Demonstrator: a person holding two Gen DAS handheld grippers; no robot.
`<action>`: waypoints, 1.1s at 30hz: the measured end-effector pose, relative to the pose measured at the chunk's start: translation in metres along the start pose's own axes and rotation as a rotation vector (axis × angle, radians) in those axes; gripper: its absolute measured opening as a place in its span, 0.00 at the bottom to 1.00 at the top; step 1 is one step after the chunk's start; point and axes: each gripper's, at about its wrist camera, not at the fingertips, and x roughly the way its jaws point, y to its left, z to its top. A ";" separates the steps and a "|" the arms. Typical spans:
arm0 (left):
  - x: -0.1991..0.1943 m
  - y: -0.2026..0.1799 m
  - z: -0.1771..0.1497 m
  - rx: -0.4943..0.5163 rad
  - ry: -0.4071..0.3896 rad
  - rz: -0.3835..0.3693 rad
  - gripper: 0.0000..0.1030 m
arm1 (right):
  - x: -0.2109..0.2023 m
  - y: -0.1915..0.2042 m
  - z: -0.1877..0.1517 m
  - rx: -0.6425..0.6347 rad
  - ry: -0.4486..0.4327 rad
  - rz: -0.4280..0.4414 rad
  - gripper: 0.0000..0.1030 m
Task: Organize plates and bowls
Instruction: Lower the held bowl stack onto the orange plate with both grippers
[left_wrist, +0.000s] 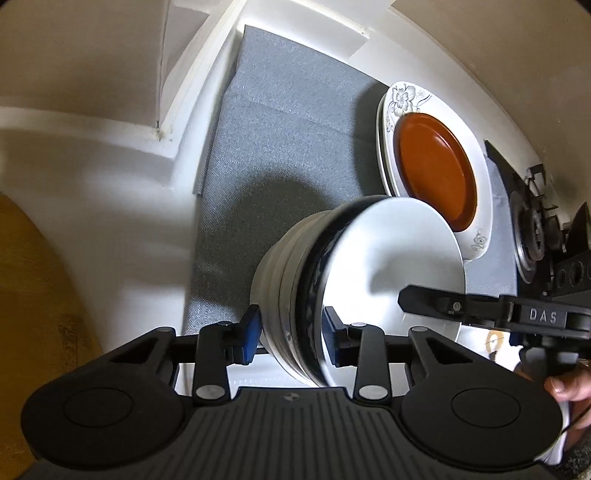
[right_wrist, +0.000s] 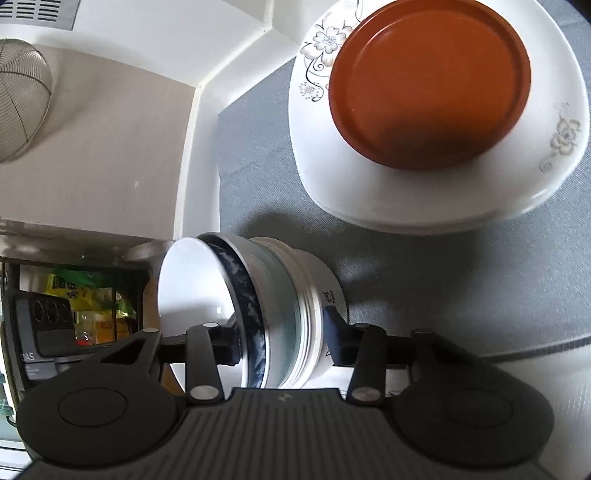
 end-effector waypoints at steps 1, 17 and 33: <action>-0.001 -0.002 0.001 -0.004 -0.004 0.014 0.37 | 0.000 0.002 0.000 0.001 0.000 0.001 0.46; -0.035 -0.078 0.031 0.017 -0.111 0.006 0.39 | -0.085 0.013 0.048 -0.065 -0.149 -0.014 0.44; 0.043 -0.153 0.116 0.076 -0.100 0.031 0.42 | -0.101 -0.057 0.140 -0.054 -0.242 -0.084 0.44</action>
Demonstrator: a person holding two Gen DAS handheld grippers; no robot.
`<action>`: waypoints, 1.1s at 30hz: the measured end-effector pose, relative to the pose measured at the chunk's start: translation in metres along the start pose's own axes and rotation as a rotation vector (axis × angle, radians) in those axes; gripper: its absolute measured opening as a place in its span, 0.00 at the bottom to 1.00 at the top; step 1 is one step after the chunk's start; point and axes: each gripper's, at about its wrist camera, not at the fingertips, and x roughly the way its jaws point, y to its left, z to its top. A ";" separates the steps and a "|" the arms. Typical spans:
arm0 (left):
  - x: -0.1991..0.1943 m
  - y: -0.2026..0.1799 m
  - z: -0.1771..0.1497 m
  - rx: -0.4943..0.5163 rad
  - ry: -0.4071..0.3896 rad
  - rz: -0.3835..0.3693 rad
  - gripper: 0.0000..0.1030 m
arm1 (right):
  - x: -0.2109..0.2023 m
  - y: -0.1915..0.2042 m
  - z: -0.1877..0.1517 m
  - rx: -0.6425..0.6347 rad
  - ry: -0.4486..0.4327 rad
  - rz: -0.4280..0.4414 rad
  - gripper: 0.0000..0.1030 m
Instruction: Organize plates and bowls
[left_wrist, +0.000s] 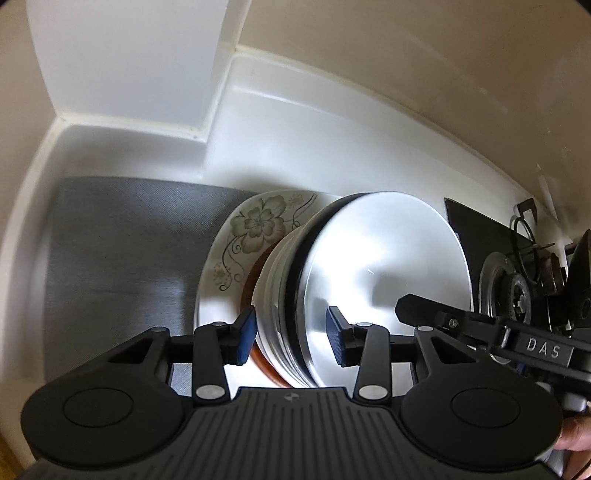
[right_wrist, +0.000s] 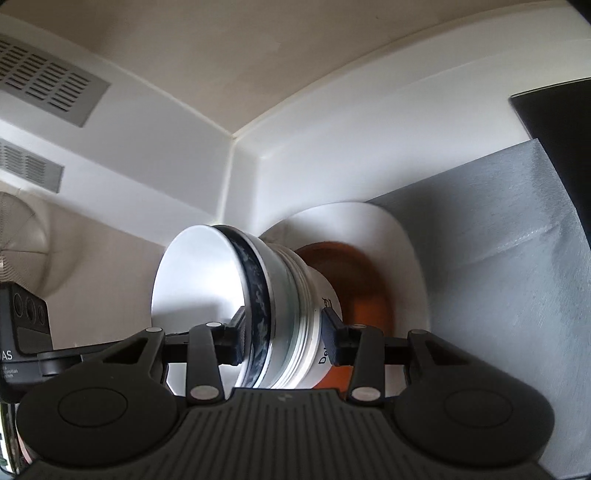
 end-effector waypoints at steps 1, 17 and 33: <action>0.006 0.000 0.003 -0.005 0.005 -0.003 0.42 | 0.003 -0.003 0.001 0.000 0.000 -0.006 0.44; -0.064 0.004 -0.055 0.049 -0.238 0.171 0.81 | -0.077 0.032 -0.076 -0.177 -0.350 -0.224 0.77; -0.214 -0.133 -0.161 0.116 -0.383 0.260 0.91 | -0.199 0.117 -0.170 -0.312 -0.269 -0.354 1.00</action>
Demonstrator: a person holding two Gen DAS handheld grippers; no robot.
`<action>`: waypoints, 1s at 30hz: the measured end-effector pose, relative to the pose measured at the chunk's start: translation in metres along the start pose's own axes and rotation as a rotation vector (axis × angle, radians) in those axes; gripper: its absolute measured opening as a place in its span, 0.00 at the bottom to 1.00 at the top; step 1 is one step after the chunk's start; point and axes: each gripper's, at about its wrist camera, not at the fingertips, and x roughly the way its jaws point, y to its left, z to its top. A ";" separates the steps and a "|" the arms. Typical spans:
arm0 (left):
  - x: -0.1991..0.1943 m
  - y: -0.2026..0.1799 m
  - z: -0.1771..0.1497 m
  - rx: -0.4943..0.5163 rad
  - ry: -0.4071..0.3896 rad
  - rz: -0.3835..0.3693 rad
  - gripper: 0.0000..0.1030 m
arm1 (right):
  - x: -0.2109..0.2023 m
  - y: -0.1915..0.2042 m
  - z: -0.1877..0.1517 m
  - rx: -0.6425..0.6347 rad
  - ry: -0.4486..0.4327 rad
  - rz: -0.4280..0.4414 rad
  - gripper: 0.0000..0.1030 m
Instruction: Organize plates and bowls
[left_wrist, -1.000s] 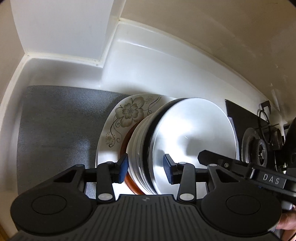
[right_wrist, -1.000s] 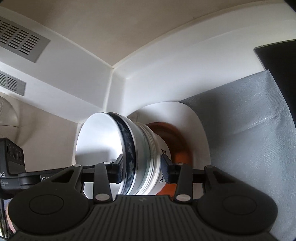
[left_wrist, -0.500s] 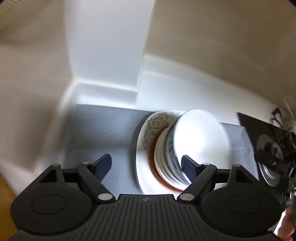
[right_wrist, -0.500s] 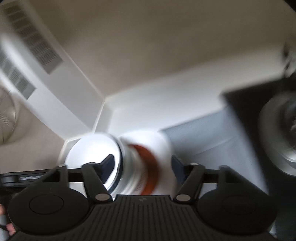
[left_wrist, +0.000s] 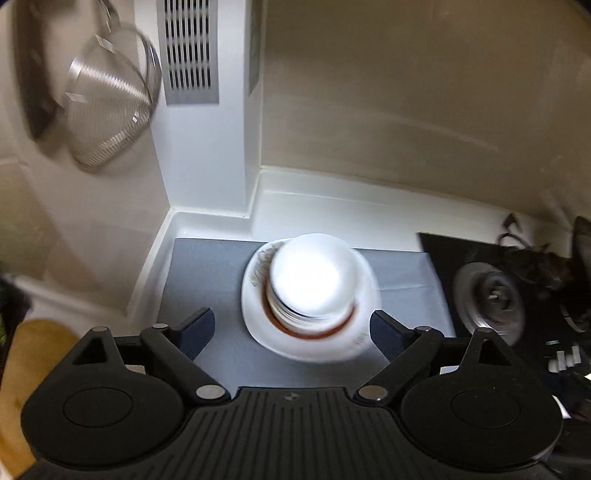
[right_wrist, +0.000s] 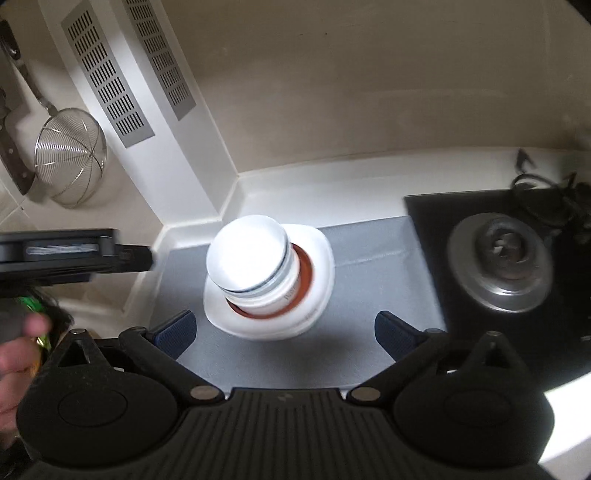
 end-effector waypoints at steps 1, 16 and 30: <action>-0.021 -0.011 -0.002 -0.002 -0.019 -0.001 0.91 | -0.014 0.001 0.005 -0.021 -0.005 -0.015 1.00; -0.159 -0.147 -0.066 -0.052 -0.133 0.144 0.99 | -0.160 -0.042 0.000 -0.152 -0.019 -0.010 1.00; -0.175 -0.173 -0.085 -0.060 -0.093 0.179 0.99 | -0.177 -0.068 -0.016 -0.146 0.025 0.011 1.00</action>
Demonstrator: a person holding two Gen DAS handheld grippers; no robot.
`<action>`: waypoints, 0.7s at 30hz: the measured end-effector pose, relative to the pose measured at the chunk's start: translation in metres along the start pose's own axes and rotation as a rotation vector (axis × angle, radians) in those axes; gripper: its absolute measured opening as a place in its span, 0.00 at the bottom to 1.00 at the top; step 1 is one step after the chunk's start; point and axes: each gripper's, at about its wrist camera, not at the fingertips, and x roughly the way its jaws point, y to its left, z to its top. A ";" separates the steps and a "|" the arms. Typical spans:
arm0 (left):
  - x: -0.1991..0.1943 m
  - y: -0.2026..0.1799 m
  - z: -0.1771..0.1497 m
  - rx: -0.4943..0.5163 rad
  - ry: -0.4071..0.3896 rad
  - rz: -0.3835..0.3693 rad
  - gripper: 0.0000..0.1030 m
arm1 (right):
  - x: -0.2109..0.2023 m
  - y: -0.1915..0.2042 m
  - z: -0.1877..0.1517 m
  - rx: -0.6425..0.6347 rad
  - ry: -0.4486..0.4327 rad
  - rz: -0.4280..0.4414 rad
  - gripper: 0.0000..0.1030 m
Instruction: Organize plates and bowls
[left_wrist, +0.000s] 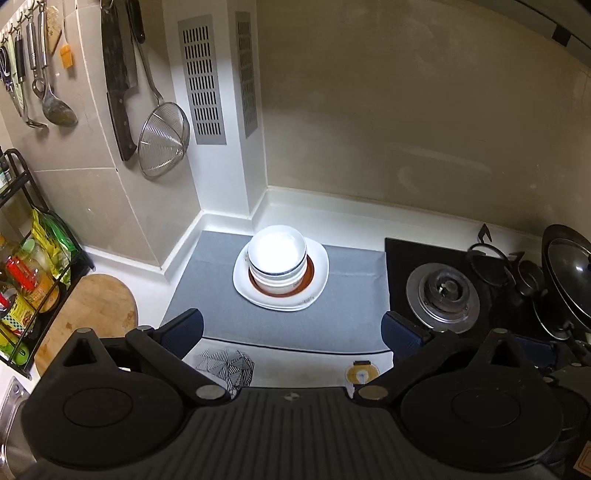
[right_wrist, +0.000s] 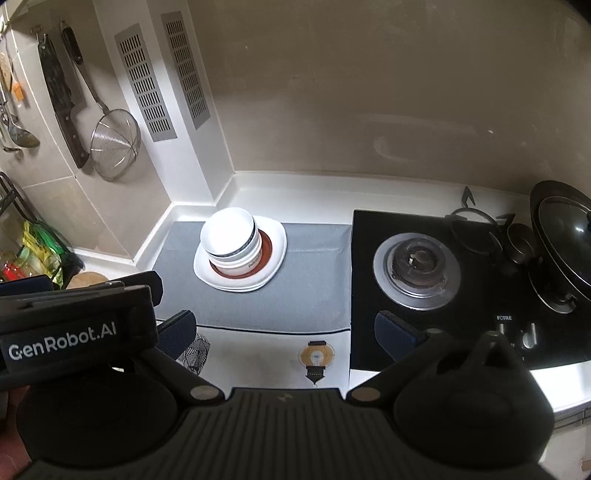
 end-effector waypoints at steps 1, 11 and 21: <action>-0.002 -0.001 -0.001 0.000 -0.002 0.005 0.99 | 0.000 -0.001 -0.001 0.003 0.001 0.003 1.00; -0.006 -0.001 -0.009 0.006 0.020 0.039 0.99 | -0.002 -0.001 -0.011 0.011 0.022 0.019 1.00; -0.010 0.002 -0.015 0.021 0.017 0.046 0.99 | -0.004 0.001 -0.020 0.017 0.015 0.032 1.00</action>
